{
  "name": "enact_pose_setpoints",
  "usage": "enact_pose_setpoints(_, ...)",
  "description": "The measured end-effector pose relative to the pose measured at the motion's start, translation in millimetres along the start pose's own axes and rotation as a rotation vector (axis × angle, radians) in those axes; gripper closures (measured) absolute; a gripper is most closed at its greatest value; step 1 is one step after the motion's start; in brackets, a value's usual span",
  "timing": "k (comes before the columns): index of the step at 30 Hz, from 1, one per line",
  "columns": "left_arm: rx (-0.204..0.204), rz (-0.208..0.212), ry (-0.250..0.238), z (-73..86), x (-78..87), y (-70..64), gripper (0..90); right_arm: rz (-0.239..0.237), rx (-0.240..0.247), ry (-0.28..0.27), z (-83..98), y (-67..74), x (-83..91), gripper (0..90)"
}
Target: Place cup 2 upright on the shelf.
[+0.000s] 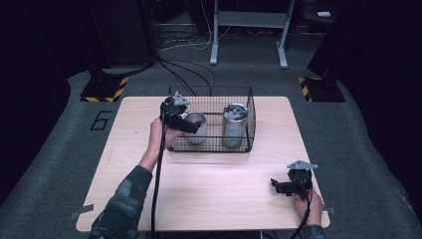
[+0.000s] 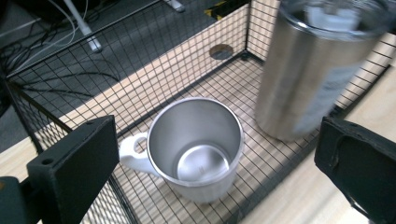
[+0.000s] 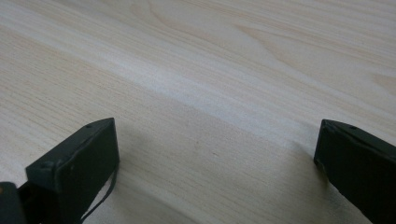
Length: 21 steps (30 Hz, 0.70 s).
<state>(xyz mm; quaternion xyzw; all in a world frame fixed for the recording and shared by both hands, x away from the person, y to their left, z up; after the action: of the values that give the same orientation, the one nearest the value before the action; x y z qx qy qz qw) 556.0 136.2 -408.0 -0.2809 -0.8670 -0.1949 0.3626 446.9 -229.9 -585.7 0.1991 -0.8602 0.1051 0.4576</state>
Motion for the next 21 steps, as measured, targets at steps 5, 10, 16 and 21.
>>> enact_pose_setpoints(5, -0.035, -0.012, -0.002, 18.9, 17.4, -6.0, 0.0, 0.0, 0.0, 0.0, 0.0, 0.0, 0.0, 0.0)
enact_pose_setpoints(10, -0.038, -0.026, -0.001, 42.5, 30.3, -6.9, 0.0, 0.0, 0.0, 0.0, 0.0, 0.0, 0.0, 0.0)
enact_pose_setpoints(16, -0.018, -0.028, -0.011, 74.3, 43.8, -6.4, 0.0, 0.0, 0.0, 0.0, 0.0, 0.0, 0.0, 0.0)
enact_pose_setpoints(21, 0.012, -0.032, -0.018, 107.7, 46.9, -8.8, 0.0, 0.0, 0.0, 0.0, 0.0, 0.0, 0.0, 0.0)
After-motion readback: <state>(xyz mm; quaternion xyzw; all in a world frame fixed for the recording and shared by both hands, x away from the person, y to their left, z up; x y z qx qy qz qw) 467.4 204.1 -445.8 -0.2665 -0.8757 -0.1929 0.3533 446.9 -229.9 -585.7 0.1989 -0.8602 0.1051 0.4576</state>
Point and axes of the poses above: each handheld gripper's, and its own axes: x roughly backward along the jaws, z roughly out of its underside, y roughly to its left, the point moved 8 cm from there along -x, roughly forward along the jaws, and after that the axes turned 12 degrees about y, right-handed, at the moved point
